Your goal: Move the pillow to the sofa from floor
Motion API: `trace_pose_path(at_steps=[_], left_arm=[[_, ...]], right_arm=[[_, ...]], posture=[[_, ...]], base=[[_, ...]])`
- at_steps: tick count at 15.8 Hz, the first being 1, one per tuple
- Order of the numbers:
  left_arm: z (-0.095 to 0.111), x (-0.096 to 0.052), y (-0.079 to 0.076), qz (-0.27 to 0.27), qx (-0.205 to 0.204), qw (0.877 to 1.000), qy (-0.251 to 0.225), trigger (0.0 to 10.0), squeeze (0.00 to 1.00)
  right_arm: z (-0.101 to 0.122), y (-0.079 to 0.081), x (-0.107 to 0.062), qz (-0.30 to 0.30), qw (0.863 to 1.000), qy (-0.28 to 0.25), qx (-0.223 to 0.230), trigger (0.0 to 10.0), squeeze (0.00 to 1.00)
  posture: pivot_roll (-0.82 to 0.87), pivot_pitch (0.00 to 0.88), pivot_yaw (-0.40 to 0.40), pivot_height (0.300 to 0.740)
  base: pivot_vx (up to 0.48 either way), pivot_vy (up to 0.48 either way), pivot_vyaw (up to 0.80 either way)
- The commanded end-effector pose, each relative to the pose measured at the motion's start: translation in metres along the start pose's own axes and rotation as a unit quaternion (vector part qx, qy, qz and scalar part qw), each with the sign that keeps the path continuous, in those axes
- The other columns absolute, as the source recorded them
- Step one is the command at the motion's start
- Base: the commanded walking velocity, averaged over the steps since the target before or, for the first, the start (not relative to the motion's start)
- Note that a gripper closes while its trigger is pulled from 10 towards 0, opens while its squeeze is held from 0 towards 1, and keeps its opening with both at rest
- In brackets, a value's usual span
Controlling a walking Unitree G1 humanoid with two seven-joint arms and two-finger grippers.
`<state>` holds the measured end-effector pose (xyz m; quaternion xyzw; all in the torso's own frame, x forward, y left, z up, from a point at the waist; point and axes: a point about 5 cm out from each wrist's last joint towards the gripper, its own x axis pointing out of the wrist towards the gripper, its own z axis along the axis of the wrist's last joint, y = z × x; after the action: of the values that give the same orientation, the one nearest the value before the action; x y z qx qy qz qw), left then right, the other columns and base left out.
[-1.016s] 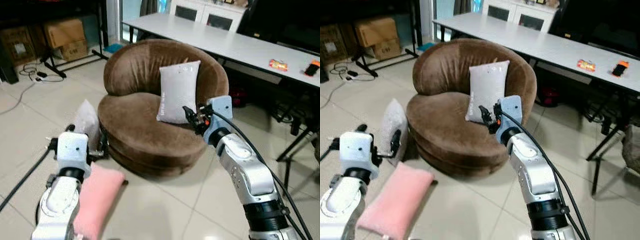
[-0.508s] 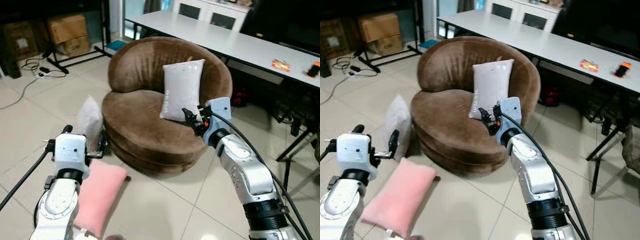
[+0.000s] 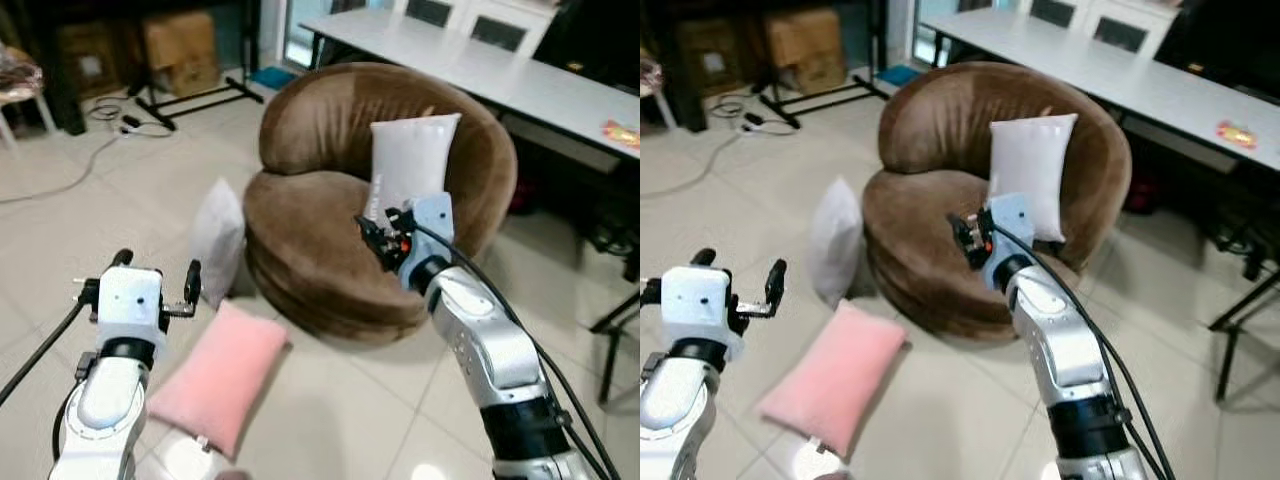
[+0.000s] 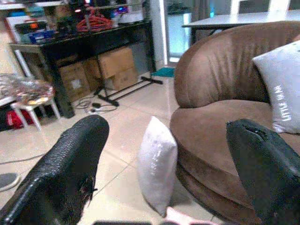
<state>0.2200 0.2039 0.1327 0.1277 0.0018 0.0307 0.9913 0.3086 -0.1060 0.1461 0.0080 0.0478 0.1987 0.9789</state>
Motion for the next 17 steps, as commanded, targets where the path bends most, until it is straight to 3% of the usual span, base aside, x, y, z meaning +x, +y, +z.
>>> trace_pose_path(at_steps=[1,9,17], left_arm=[[0.002,0.0,-0.008,-0.014,-0.006,1.0,-0.005,10.0,0.0],[0.001,-0.001,-0.006,-0.014,-0.005,1.0,0.0,10.0,0.0],[0.002,-0.009,0.001,-0.025,0.007,1.0,0.011,10.0,0.0]], right_arm=[[-0.001,-0.01,-0.004,-0.018,1.0,0.003,-0.004,10.0,0.0],[-0.012,-0.018,-0.011,-0.03,0.999,0.022,-0.014,10.0,0.0],[-0.023,-0.008,-0.015,-0.009,0.999,0.037,-0.016,10.0,0.0]], posture=[[0.06,0.0,-0.11,0.74],[0.05,0.0,-0.096,0.74],[0.08,0.0,-0.049,0.74]], base=[[0.0,0.266,0.0],[0.0,0.309,0.0],[0.0,0.311,-0.39]])
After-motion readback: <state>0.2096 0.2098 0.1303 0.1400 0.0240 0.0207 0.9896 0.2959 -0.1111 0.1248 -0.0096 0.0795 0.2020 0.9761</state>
